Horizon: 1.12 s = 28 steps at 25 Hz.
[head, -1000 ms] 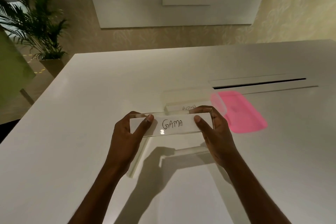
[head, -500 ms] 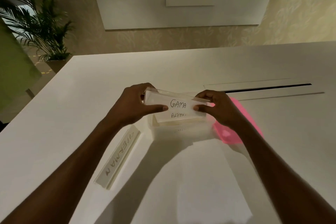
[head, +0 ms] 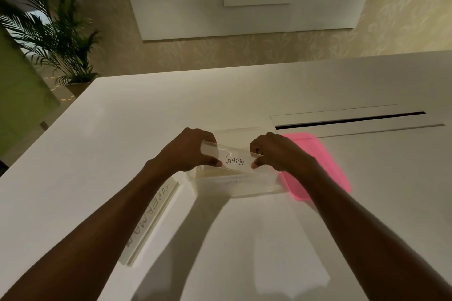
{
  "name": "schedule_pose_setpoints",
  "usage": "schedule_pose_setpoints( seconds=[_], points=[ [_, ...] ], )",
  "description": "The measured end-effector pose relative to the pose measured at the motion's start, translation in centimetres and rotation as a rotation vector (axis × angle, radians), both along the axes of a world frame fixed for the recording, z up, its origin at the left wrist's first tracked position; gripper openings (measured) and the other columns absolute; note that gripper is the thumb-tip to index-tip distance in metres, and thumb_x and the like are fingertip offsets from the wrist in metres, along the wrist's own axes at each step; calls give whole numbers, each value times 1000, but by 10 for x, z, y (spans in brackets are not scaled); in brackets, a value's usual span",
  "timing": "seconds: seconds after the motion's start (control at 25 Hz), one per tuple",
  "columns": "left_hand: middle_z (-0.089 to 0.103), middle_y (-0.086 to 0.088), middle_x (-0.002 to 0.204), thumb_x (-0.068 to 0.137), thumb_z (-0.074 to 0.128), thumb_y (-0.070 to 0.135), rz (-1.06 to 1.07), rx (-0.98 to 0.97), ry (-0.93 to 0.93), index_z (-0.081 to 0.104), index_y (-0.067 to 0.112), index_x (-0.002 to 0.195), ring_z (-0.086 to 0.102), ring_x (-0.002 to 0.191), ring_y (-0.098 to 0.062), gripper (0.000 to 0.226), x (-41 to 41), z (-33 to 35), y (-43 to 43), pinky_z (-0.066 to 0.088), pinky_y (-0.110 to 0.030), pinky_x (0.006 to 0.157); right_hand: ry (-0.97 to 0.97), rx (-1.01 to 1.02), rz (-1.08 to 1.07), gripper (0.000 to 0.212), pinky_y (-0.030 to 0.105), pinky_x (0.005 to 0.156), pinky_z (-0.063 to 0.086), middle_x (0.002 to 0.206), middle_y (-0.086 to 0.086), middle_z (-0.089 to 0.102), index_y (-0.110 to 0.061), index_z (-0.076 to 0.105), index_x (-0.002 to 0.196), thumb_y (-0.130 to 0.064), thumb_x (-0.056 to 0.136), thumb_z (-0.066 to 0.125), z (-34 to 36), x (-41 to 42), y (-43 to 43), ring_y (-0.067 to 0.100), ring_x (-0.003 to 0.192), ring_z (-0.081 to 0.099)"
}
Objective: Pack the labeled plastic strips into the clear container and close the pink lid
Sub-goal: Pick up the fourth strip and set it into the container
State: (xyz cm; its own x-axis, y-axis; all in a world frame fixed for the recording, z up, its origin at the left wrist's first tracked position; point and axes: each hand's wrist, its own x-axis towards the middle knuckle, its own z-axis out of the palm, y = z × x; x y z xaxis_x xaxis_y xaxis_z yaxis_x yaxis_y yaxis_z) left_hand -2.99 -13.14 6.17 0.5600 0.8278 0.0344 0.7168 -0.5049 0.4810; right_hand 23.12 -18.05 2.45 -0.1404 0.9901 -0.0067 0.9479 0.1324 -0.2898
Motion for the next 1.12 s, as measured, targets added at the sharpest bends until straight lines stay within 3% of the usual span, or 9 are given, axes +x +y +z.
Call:
schedule_pose_setpoints(
  seconds=[0.16, 0.28, 0.4, 0.52, 0.68, 0.8, 0.92, 1.04, 1.12],
  points=[
    [62, 12, 76, 64, 90, 48, -22, 20, 106, 67, 24, 85, 57, 72, -12, 39, 9, -19, 0, 45, -31, 63, -84, -1, -33, 29, 27, 69, 36, 96, -6, 67, -18, 70, 107, -28, 84, 83, -19, -1, -1, 22, 97, 67],
    [58, 11, 76, 65, 88, 51, -19, -1, 170, 61, 26, 80, 54, 70, -15, 40, 10, -30, 4, 39, -29, 57, -87, -2, -61, 25, 25, 69, 35, 96, -9, 74, -20, 69, 113, -15, 89, 74, -23, -3, 2, 21, 103, 68],
    [55, 13, 77, 71, 87, 47, -39, 0, 226, 58, 27, 81, 56, 74, -17, 36, 11, -38, 2, 36, -28, 58, -142, -13, -51, 30, 29, 81, 43, 115, -4, 73, -22, 71, 115, -25, 87, 81, -23, -4, 4, 23, 109, 67],
    [50, 14, 75, 75, 86, 43, -61, -8, 226, 57, 25, 79, 53, 74, -17, 35, 11, -42, 3, 35, -27, 58, -139, -3, -44, 28, 29, 87, 44, 121, -5, 72, -23, 74, 116, -27, 88, 80, -25, -3, 6, 22, 114, 65],
    [57, 9, 89, 82, 81, 44, -67, 14, 282, 70, 18, 94, 62, 88, -20, 30, 11, -44, 4, 44, -28, 69, -177, 5, 11, 27, 31, 97, 46, 128, -3, 71, -21, 77, 118, -32, 94, 74, -22, -5, 4, 24, 118, 65],
    [67, 2, 115, 88, 76, 42, -69, 15, 337, 75, 17, 115, 64, 106, -21, 37, 12, -43, 2, 52, -35, 88, -250, 14, 68, 21, 33, 96, 52, 119, -1, 77, -23, 81, 114, -20, 98, 67, -19, -6, 3, 25, 110, 71],
    [69, -3, 124, 94, 70, 37, -102, 6, 368, 74, 16, 120, 63, 114, -23, 33, 11, -39, 2, 49, -34, 96, -165, 12, 71, 22, 33, 96, 53, 118, -1, 78, -19, 82, 112, -13, 98, 66, -18, -3, 2, 23, 111, 71],
    [69, -10, 120, 99, 62, 30, -113, 2, 398, 75, 13, 116, 60, 116, -28, 27, 11, -36, 2, 49, -36, 95, -71, 7, 62, 14, 15, 72, 40, 101, -4, 73, -20, 80, 106, -17, 93, 73, -18, 0, 2, 17, 93, 67],
    [69, -11, 118, 99, 59, 26, -104, -3, 429, 75, 11, 113, 61, 114, -29, 27, 12, -37, 1, 49, -36, 93, -5, 7, 59, 10, 15, 64, 31, 84, -10, 61, -21, 74, 94, -15, 87, 77, -15, -1, -1, 9, 74, 54]
  ],
)
